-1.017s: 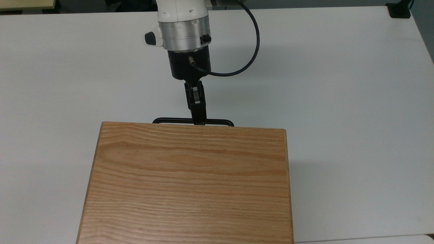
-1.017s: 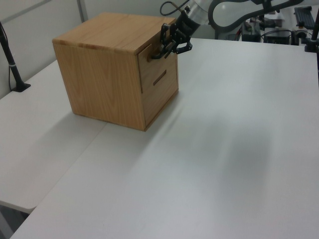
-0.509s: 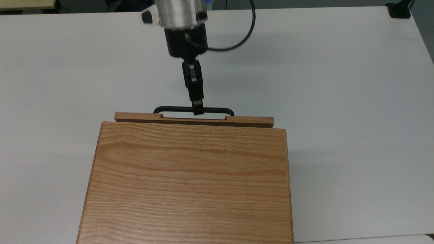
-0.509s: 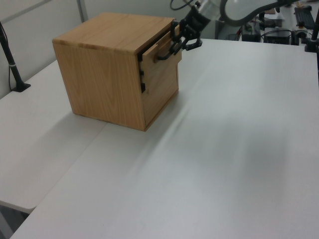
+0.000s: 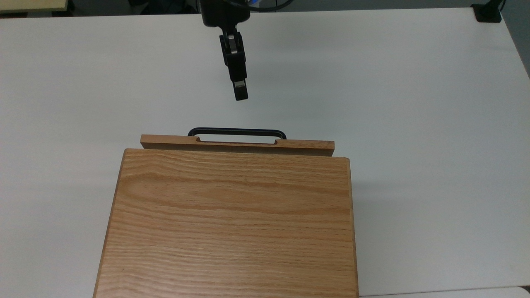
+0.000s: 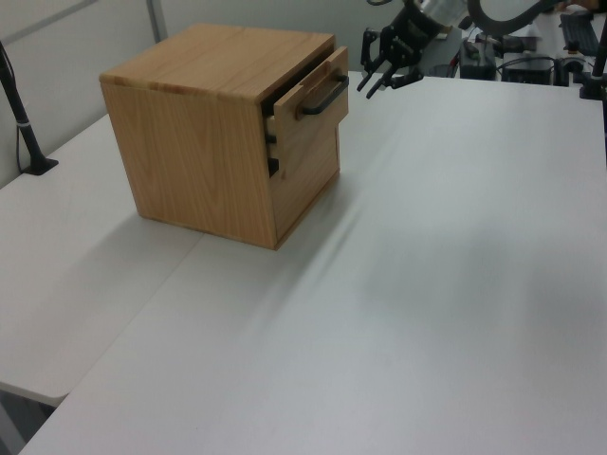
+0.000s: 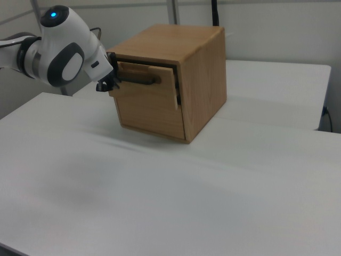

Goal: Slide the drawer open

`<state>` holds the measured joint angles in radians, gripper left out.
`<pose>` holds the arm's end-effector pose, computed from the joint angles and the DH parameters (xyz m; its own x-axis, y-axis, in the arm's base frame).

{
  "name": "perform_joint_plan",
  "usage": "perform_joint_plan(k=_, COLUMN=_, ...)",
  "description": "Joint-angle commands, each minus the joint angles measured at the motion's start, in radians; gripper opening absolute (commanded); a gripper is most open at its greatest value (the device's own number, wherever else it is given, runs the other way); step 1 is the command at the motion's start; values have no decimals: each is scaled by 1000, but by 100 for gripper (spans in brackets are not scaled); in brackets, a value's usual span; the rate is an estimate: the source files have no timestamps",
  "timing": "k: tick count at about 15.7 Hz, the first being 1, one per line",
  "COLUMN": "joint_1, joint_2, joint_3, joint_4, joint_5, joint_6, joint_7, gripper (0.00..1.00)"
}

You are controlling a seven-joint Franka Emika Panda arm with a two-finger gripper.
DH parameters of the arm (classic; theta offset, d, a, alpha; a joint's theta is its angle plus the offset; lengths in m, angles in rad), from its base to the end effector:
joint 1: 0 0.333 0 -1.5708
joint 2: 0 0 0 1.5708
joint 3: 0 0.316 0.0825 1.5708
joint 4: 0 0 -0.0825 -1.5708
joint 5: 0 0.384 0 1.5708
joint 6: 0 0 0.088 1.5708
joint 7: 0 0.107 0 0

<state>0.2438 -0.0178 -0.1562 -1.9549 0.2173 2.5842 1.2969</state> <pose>0.5976 0.0480 0.5571 0.2256 -0.9735 -0.0385 -0.7717 -0.1544 -0.6170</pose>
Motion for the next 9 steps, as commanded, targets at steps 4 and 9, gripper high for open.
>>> perform_joint_plan(k=4, joint_1=2, joint_2=15, joint_3=-9, joint_4=28, joint_5=-7, joint_6=34, joint_7=-4, gripper=25)
perform_joint_plan(k=9, joint_1=-3, joint_2=189, joint_3=-11, joint_4=164, joint_5=-7, joint_6=108, joint_7=-1, gripper=25)
